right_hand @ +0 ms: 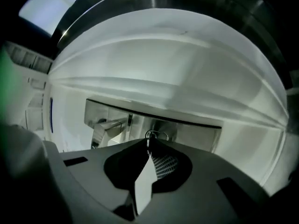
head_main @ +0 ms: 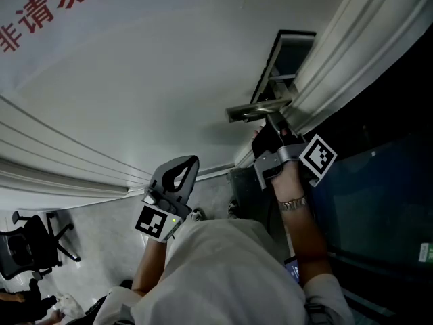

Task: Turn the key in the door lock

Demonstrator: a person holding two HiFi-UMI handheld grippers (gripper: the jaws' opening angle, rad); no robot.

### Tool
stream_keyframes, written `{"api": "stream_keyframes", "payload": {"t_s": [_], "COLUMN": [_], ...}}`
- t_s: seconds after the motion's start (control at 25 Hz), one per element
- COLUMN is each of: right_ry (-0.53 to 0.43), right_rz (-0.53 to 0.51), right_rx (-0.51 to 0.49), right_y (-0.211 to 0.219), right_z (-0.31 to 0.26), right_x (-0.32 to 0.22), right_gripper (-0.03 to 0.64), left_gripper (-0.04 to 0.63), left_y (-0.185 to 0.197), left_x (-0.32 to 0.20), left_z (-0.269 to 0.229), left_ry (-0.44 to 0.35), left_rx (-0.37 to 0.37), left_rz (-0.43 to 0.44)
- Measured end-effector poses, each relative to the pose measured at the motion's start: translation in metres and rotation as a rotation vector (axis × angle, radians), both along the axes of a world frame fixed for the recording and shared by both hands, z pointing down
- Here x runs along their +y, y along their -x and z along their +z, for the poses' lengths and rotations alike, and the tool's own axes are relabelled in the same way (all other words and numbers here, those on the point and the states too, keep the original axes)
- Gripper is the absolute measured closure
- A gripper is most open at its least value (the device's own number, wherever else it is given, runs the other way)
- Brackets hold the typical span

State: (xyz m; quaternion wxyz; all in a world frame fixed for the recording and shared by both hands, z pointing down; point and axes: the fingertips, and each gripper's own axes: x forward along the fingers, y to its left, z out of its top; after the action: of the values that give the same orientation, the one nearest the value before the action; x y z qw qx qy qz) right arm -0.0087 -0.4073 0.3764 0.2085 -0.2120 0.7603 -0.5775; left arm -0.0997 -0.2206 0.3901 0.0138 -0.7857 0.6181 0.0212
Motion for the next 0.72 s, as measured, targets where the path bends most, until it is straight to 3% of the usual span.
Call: {"api": "stream_keyframes", "payload": {"t_s": [0.12,0.24,0.32,0.36,0.44,0.72], "right_ry": [0.013,-0.143,-0.245,-0.293,-0.405,-0.943], "right_rz": [0.027,0.037,-0.012,-0.034,-0.048,-0.002], "right_rx": [-0.016,0.139,0.218,0.264,0.389,0.936], "right_y": [-0.001,-0.001,0.004,0.006,0.005,-0.007], "right_z": [-0.001,-0.005,-0.006,-0.006,-0.005,-0.008], "right_x": [-0.001,0.005,0.013,0.016,0.020,0.023], "right_gripper": [0.603,0.589,0.495,0.486,0.477,0.476], "left_gripper": [0.592,0.592,0.591,0.592,0.592,0.592], "left_y": [0.000,-0.002,-0.001,-0.001,0.000,0.000], "left_x": [0.000,0.000,0.000,0.000,0.000,-0.001], "left_z": [0.000,-0.001,-0.001,-0.001,0.000,0.000], "left_ry": [-0.003,-0.005,-0.005,-0.005,-0.003,-0.001], "left_rx": [-0.001,-0.004,-0.002,-0.002,-0.002,-0.004], "left_rz": [0.002,0.007,0.005,0.005,0.004,0.008]}}
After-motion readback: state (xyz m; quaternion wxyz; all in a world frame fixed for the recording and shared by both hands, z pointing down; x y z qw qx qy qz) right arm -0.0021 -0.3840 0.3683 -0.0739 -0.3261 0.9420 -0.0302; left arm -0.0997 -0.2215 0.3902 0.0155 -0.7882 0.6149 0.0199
